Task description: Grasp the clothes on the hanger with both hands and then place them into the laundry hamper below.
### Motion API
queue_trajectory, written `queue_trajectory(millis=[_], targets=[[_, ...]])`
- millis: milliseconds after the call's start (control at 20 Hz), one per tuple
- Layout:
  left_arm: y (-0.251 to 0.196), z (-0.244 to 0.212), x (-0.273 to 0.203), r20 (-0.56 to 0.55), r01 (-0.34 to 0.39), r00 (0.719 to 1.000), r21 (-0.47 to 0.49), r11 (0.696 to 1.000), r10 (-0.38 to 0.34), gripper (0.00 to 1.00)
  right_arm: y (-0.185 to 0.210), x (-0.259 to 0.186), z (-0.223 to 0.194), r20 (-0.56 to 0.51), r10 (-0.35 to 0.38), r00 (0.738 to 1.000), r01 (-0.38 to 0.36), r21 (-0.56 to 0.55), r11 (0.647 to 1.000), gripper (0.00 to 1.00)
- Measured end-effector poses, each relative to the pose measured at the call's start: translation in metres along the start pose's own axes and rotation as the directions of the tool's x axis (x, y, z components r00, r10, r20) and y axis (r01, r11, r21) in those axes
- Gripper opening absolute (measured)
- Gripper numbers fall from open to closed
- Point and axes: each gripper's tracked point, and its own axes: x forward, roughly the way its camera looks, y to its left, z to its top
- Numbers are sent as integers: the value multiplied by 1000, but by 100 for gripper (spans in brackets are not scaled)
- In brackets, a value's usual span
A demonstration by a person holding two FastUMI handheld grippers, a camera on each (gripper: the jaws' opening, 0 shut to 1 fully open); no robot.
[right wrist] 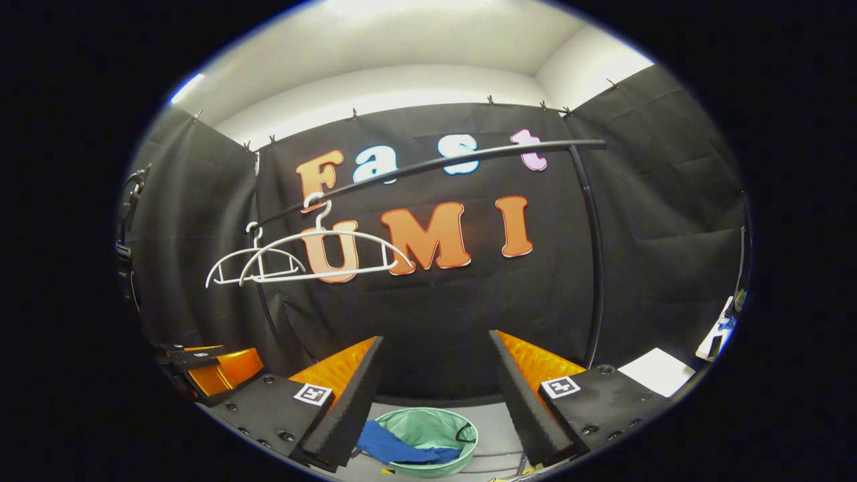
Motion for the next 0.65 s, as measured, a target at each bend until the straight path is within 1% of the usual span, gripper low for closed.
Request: queue_trajectory(millis=[150, 400, 450, 500, 650], targets=[[3, 9, -7, 20, 3, 1000, -11, 1000, -2, 93, 2, -5, 11, 22, 5, 1000, -4, -9, 1000, 89], [8, 9, -12, 29, -12, 1000, 12, 1000, 12, 94, 4, -6, 13, 23, 19, 1000, -18, -20, 1000, 89], [8, 8, -13, 24, -12, 1000, 7, 1000, 12, 93, 4, -9, 13, 21, 22, 1000, -21, -21, 1000, 98], [7, 7, -14, 16, -12, 1000, 1, 1000, 12, 93, 5, -9, 14, 18, 25, 1000, -24, -26, 999, 89], [8, 11, -20, 8, -25, 1000, 6, 1000, 25, 93, 8, -13, 18, 14, 41, 999, -40, -56, 998, 89]])
